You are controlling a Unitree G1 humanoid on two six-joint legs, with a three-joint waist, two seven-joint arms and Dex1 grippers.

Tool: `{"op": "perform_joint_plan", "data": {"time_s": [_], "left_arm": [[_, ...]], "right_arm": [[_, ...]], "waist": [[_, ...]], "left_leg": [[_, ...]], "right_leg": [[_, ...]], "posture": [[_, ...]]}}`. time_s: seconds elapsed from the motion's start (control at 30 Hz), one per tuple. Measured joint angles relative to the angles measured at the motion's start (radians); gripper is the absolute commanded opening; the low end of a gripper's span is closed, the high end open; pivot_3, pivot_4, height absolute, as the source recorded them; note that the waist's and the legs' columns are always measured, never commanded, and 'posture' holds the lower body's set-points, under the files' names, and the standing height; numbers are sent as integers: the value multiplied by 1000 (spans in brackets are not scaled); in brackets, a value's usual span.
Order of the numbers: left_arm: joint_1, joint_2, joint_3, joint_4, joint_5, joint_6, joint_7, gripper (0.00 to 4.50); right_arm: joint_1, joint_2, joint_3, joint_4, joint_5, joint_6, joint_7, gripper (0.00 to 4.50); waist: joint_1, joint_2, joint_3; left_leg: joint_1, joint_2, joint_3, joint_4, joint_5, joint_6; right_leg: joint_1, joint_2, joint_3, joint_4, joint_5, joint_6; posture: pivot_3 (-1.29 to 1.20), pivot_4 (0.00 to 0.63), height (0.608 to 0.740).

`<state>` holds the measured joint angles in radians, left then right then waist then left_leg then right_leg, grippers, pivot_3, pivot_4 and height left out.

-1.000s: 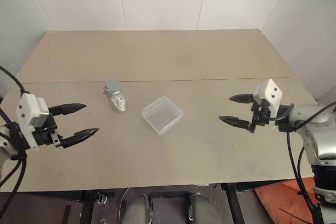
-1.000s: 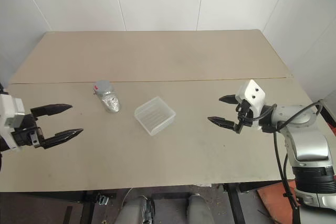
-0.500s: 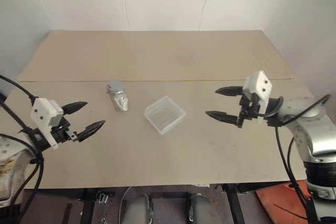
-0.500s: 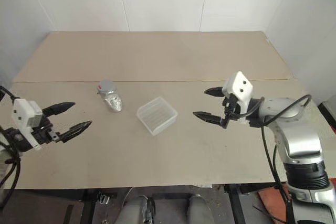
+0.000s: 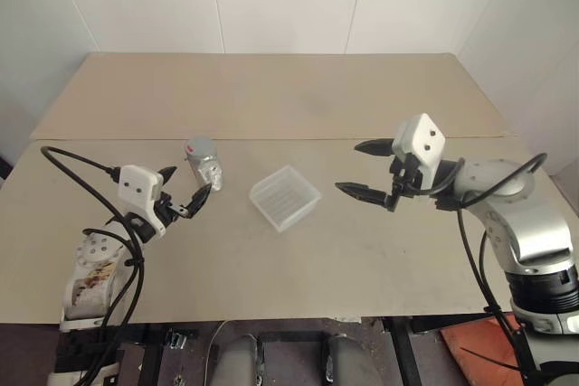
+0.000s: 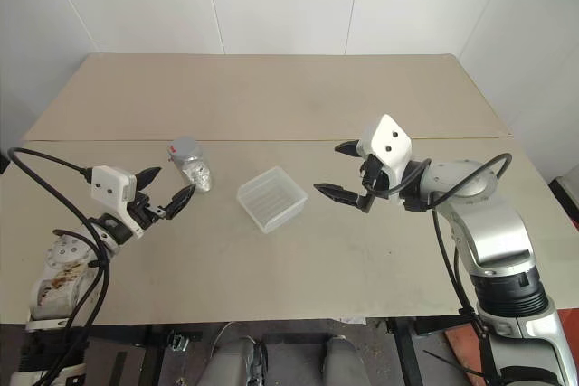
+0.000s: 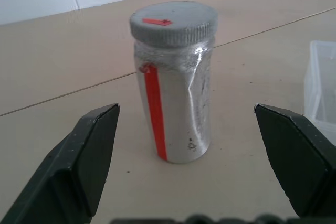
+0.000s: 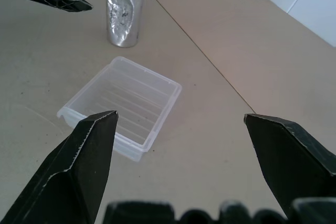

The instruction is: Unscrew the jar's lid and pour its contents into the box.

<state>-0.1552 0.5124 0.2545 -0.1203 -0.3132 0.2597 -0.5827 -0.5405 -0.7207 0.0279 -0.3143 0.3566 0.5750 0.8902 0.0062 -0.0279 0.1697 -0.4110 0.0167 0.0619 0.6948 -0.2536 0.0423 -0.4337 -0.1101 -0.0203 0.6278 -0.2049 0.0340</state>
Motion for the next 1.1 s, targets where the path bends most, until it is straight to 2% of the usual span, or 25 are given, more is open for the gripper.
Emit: {"op": "perform_joint_plan", "data": {"time_s": [0.17,0.37,0.57,0.87,0.97,1.03,1.1], "left_arm": [[-5,65,26,36,-8,-19,-50,4460],[-190,112,-4,280,-34,-83,-221,4460],[-350,111,-59,495,-29,-131,-354,4460],[-481,69,-115,720,39,-260,-372,4460],[-511,52,-117,785,50,-314,-366,3813],[-522,41,-116,819,54,-352,-362,3208],[-537,24,-115,863,55,-391,-361,2383]], "right_arm": [[0,-4,0,-11,0,0,0,4500],[1,-12,-1,-32,3,0,2,4500],[3,-22,-6,-47,11,0,0,4500],[10,-38,-21,-78,21,2,-14,4500],[18,-42,-36,-92,22,8,-21,4500],[19,-46,-41,-95,23,19,-23,4500],[25,-50,-44,-102,26,26,-24,4500]], "waist": [[0,0,0],[6,0,0],[5,0,0],[4,0,0],[5,0,0],[5,0,0],[5,0,0]], "left_leg": [[0,0,0,0,0,0],[2,0,-1,1,0,0],[1,0,0,1,0,1],[1,0,-1,1,0,1],[1,0,-1,1,0,1],[1,0,-1,2,0,1],[1,0,-1,2,0,1]], "right_leg": [[0,0,0,0,0,0],[4,0,-3,-2,0,0],[4,0,-4,-2,0,0],[5,0,-5,-2,0,0],[5,0,-5,-2,0,0],[5,0,-5,-2,0,0],[5,0,-5,-2,0,0]], "posture": [[0,150,740],[0,150,740],[0,150,740],[0,150,740],[0,150,740],[0,150,740],[0,150,740]]}}
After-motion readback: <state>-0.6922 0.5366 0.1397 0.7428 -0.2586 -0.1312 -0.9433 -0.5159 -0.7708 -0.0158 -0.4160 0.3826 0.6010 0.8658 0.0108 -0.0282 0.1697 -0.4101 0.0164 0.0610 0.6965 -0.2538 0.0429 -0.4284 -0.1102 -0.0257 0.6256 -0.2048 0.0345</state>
